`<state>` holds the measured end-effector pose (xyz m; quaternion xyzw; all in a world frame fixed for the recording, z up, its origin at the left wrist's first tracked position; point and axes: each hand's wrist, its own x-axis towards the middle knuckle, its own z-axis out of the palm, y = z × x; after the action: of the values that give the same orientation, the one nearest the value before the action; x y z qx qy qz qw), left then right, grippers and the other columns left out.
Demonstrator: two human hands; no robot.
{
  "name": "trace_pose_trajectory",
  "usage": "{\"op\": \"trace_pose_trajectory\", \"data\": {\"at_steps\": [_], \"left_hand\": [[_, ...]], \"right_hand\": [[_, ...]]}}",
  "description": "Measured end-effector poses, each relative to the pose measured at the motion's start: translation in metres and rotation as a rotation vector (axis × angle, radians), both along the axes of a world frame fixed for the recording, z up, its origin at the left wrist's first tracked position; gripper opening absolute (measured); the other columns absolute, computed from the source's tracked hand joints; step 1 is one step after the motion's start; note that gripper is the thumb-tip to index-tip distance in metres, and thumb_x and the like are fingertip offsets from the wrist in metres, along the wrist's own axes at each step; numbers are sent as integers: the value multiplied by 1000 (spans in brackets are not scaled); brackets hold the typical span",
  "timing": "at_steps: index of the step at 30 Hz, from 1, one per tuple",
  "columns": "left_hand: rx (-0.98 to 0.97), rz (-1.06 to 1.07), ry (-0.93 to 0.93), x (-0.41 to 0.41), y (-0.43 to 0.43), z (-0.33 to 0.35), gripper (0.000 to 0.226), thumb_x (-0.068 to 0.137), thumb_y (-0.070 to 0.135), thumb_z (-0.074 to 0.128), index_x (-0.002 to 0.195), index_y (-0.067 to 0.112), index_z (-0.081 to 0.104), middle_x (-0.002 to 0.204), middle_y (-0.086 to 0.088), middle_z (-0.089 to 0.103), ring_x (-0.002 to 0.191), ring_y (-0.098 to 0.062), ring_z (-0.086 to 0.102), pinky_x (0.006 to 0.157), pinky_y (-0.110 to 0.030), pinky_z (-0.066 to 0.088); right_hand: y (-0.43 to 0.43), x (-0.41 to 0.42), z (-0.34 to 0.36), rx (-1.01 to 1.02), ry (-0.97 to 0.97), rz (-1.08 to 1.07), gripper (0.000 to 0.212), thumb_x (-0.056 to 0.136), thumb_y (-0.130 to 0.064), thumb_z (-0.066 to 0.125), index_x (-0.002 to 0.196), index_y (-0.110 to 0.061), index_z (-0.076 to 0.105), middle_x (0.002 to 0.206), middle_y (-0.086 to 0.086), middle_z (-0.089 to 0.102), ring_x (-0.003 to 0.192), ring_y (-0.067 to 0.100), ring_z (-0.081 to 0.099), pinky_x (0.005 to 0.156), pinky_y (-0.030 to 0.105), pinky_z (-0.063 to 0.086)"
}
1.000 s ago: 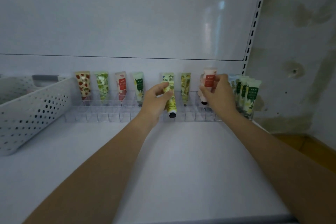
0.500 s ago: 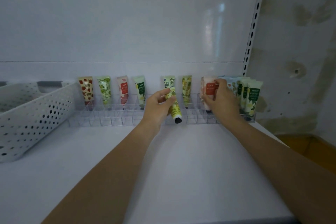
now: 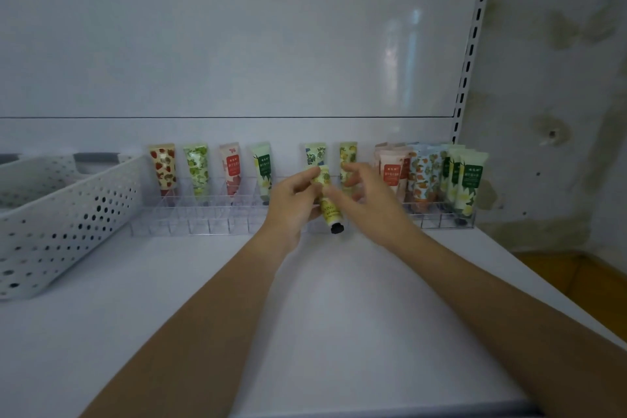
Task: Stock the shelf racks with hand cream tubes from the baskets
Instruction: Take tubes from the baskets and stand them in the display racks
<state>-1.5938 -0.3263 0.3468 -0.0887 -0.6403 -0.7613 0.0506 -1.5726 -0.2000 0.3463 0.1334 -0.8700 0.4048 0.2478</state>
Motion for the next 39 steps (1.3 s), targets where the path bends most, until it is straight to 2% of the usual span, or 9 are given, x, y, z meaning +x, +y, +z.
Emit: {"op": "trace_pose_trajectory", "data": {"at_steps": [6,10,13,17,20,25,29,32,39], "left_hand": [[1,-77,55,-1,-2,-2,35,92,3,52,125,11,54,94,-3,65,73,-9,65,63,-18,56],[-16,-119,87,2,1,-1,24,91,3,52,106,18,62,97,-4,66,77,-11,66,64,-19,56],[-46,-89,170,-2,0,1,25,93,3,49,97,23,63,93,5,66,86,-10,64,72,-16,52],[-582,41,408,-6,-2,-10,24,94,6,48,113,12,61,116,-2,61,111,-15,55,84,-8,39],[-1048,28,562,-9,-2,-22,32,94,14,48,126,10,55,132,-5,53,123,-19,46,98,-16,31],[-1227,14,566,-9,-1,-28,35,94,18,49,127,13,54,143,-5,43,134,-20,35,112,-30,24],[-1268,36,574,-8,-2,-27,43,94,21,48,136,16,44,144,-3,41,134,-20,34,112,-37,24],[-1382,90,538,-12,-9,-26,50,95,30,44,142,22,33,149,1,33,139,-20,24,113,-46,20],[-1427,104,542,-16,-17,-27,44,96,33,40,140,28,36,146,4,36,138,-18,24,112,-51,19]], "right_hand": [[1,0,-1,-89,-139,110,53,84,-26,66,131,-18,42,110,0,53,86,17,60,77,33,52],[7,-2,-1,-114,-186,117,60,84,-19,65,136,-19,36,97,-10,51,78,5,55,63,18,45],[13,-6,4,-149,-159,75,61,83,-14,63,137,-16,35,91,-15,47,83,10,54,65,21,45],[30,-7,12,-269,-73,-5,61,84,-11,62,137,-18,33,90,-15,48,76,3,53,51,10,41],[48,-7,16,-326,-9,-75,66,84,-11,63,140,-18,29,100,-8,50,75,-3,51,54,11,40],[60,-7,12,-420,37,-131,79,83,-8,65,146,-19,18,114,1,52,95,14,55,78,25,47],[57,-7,17,-322,99,-124,98,81,-4,65,148,-33,0,114,5,50,95,21,59,79,30,52],[52,-11,33,-225,201,-106,90,79,-2,65,146,-34,13,111,2,49,77,11,59,65,13,52],[40,-41,65,216,284,-270,57,80,-14,60,131,-16,35,92,5,46,95,29,48,78,39,45]]}}
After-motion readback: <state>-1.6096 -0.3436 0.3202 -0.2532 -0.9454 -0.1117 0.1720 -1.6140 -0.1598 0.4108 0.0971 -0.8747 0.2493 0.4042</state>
